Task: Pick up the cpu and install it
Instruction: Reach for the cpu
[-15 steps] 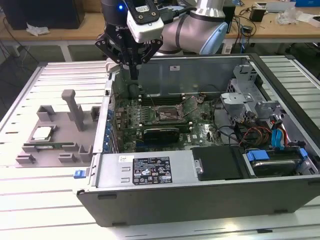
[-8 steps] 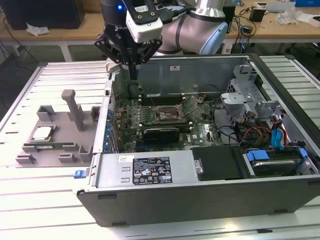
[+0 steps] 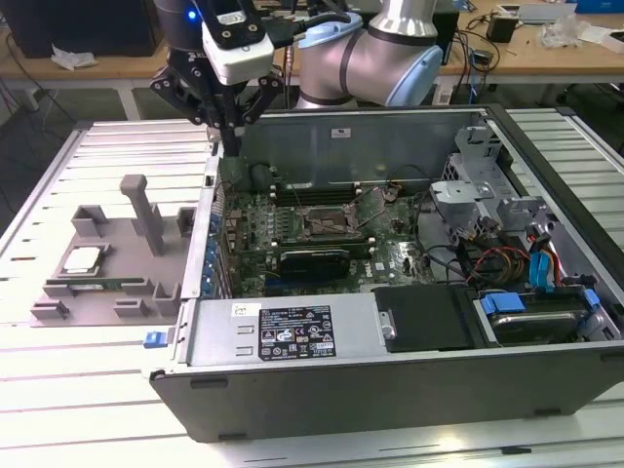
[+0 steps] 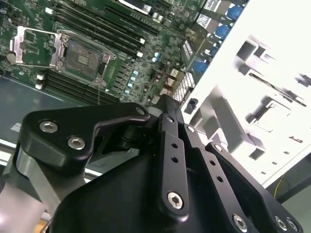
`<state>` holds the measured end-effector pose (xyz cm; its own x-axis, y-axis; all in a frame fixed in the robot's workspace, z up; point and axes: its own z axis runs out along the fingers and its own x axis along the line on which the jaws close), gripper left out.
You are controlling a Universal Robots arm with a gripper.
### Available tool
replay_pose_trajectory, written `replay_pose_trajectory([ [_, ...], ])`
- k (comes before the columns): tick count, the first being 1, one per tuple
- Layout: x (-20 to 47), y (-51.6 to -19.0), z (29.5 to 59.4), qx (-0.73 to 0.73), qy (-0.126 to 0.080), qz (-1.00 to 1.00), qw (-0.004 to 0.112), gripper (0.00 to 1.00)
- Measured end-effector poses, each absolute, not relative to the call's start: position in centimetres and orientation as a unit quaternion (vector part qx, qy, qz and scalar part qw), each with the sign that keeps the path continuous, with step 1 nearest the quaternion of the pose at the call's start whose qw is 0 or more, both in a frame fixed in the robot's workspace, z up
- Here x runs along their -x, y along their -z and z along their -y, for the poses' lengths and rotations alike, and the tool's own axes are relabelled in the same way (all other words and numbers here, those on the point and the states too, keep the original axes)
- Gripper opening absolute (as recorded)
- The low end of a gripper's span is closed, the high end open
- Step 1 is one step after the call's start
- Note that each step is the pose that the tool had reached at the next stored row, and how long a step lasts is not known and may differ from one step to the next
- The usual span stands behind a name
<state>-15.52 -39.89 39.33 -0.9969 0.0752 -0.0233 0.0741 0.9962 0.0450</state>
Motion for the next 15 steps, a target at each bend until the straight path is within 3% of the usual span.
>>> replay_pose_trajectory([
  [15,20.1,-39.3,39.9,-0.037,-0.022,-0.999,0.013,0.11],
])
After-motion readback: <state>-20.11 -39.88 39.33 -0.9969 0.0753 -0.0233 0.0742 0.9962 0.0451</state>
